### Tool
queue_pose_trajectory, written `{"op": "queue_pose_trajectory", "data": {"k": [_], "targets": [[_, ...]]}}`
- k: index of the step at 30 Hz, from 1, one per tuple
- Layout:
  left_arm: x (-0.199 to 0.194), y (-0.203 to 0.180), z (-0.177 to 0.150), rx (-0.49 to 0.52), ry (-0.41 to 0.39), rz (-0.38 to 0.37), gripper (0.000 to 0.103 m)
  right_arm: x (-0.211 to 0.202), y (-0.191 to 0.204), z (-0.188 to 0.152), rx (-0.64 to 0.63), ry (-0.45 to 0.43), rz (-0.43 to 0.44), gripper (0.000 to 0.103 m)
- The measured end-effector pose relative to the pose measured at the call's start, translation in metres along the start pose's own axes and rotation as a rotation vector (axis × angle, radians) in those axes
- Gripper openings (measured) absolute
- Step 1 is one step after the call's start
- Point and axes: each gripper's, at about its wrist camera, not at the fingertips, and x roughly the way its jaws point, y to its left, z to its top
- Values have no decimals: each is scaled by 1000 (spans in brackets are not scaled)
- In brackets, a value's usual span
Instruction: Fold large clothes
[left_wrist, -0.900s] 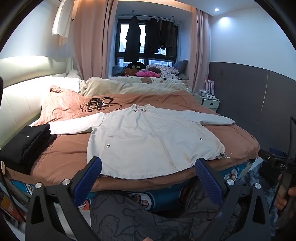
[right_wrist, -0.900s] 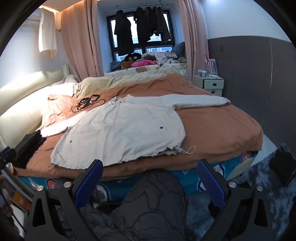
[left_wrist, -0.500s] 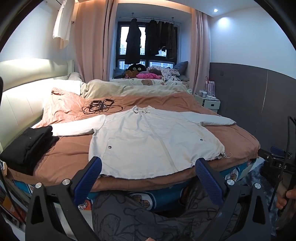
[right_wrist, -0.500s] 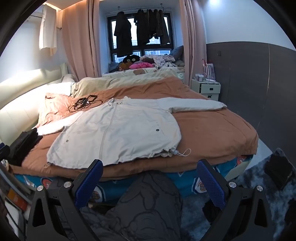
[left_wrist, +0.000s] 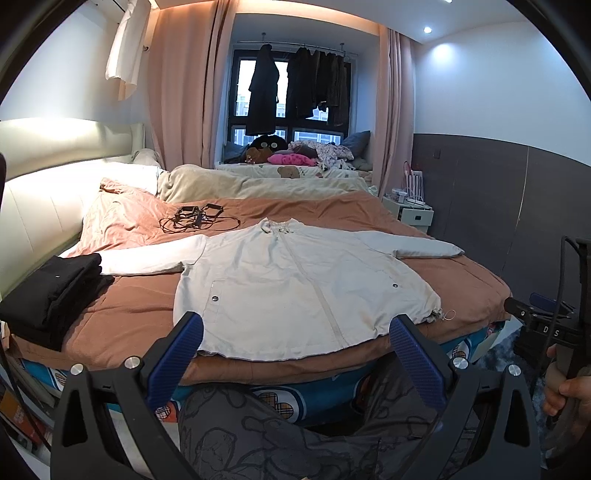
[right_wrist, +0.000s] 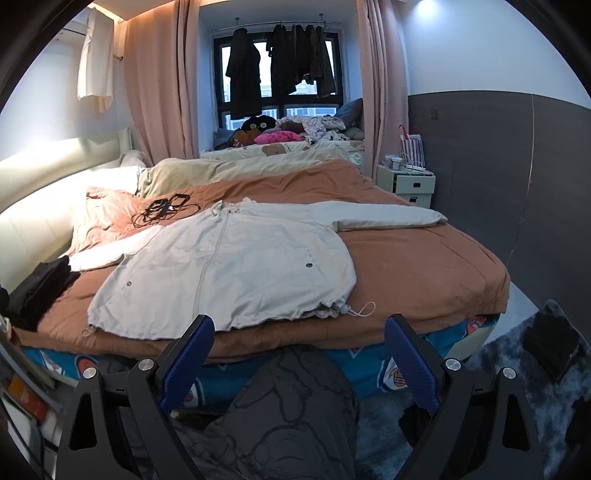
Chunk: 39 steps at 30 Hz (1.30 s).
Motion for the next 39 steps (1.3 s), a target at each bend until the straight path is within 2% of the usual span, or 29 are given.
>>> {"op": "queue_pose_trajectory", "data": {"k": [39], "targets": [[-2,9,-4,-10,4,32,103,3,5,-5,-8,14,-15,92]]}}
